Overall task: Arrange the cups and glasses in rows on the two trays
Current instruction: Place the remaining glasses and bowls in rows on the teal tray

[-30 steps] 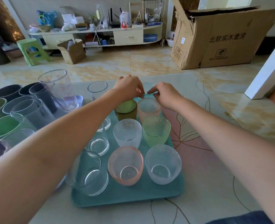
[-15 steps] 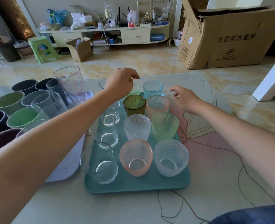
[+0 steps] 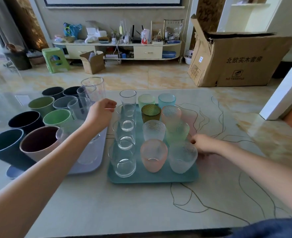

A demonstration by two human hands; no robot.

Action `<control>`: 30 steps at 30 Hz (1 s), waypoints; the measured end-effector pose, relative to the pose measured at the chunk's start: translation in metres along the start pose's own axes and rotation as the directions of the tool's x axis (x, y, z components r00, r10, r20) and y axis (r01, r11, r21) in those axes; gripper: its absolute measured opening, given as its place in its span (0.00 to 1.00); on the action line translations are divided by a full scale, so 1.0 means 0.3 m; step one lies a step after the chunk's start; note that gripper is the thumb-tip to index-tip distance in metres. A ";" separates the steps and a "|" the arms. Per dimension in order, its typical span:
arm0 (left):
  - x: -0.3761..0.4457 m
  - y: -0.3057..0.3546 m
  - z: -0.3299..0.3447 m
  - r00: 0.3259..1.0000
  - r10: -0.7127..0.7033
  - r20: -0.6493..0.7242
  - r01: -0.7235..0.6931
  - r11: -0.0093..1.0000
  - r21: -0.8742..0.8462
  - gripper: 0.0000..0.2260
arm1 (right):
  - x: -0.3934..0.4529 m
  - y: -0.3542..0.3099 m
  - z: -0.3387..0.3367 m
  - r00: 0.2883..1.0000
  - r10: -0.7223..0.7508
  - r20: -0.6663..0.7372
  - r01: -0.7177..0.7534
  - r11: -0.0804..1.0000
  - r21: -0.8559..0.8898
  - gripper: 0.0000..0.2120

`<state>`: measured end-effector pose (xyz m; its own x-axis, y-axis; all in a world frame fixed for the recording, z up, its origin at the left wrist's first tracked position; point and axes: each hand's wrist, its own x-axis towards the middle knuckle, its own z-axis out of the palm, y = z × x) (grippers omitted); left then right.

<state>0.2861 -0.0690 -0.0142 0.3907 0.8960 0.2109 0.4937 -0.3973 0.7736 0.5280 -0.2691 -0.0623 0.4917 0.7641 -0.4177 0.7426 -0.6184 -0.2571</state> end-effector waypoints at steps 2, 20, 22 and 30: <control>-0.006 0.015 0.006 0.999 -0.003 0.045 0.003 1.000 0.004 0.20 | -0.010 -0.003 0.026 0.999 0.027 -0.031 -0.026 0.999 0.040 0.15; -0.155 -0.111 0.193 0.907 -0.341 0.247 0.421 0.749 -0.512 0.09 | -0.008 0.105 0.108 0.872 0.469 -0.138 -0.222 0.632 0.743 0.19; -0.187 -0.098 0.237 0.871 -0.343 0.353 0.491 0.635 -0.596 0.09 | -0.048 0.135 0.116 0.860 0.502 -0.086 -0.232 0.537 0.811 0.19; -0.180 -0.097 0.337 0.843 -0.258 0.473 0.529 0.558 -0.639 0.11 | -0.081 0.218 0.153 0.893 0.448 -0.036 -0.230 0.524 0.820 0.17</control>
<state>0.3291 -0.1259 -0.1085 0.5693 0.7638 -0.3042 -0.0145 0.3792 0.9252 0.5437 -0.3364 -0.1089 0.7883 0.4117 -0.4574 -0.0973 -0.6505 -0.7533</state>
